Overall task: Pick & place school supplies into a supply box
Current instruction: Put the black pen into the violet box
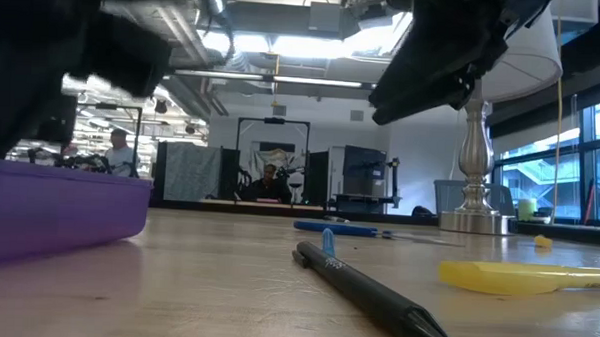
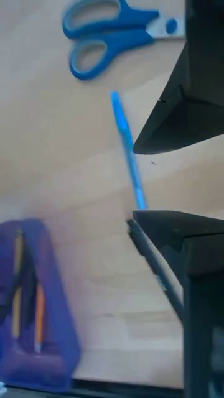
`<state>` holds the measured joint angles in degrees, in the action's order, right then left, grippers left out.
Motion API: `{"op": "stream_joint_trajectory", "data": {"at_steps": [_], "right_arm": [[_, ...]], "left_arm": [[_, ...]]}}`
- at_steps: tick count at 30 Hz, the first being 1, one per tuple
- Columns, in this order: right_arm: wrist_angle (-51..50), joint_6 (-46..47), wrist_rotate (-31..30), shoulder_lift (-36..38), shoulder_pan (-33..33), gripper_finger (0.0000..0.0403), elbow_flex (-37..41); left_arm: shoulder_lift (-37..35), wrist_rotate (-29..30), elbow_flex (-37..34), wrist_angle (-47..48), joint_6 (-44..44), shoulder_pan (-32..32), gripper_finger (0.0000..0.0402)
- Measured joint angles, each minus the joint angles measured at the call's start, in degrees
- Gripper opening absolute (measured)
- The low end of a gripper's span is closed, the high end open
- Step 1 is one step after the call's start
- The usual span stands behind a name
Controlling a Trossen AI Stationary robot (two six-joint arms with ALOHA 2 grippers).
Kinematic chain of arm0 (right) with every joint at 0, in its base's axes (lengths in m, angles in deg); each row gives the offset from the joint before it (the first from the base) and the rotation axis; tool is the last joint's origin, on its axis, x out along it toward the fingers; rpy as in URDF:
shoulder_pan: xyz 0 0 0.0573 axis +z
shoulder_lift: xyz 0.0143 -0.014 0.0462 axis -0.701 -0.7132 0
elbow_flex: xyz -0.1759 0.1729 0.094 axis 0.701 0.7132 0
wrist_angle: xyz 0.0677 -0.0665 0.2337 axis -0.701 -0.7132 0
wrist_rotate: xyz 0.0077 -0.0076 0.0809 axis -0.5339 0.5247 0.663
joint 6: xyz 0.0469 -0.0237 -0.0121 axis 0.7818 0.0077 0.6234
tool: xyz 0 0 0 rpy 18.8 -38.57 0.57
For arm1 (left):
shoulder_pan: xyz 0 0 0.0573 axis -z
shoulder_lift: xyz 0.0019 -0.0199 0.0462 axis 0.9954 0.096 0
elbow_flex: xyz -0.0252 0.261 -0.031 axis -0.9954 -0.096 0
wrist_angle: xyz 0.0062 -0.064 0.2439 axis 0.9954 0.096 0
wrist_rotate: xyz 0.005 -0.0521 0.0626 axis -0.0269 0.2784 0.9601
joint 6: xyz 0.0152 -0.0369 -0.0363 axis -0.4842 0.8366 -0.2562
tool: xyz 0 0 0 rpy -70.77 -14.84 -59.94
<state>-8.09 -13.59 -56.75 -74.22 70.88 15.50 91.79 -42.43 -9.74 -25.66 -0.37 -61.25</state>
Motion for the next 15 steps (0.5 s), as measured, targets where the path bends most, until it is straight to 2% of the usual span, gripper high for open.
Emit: {"op": "stream_joint_trajectory", "data": {"at_steps": [5, 15], "right_arm": [[-1.8, 1.3, 5.0, 0.0, 0.0, 0.0162, 0.0], [-2.2, 1.4, 5.3, 0.0, 0.1, 0.0162, 0.0]], "left_arm": [[-4.8, 1.3, 0.0, -7.6, -6.3, -1.1, 0.0092], [-6.6, 5.5, 0.0, -29.0, -29.4, -2.1, 0.0088]]}}
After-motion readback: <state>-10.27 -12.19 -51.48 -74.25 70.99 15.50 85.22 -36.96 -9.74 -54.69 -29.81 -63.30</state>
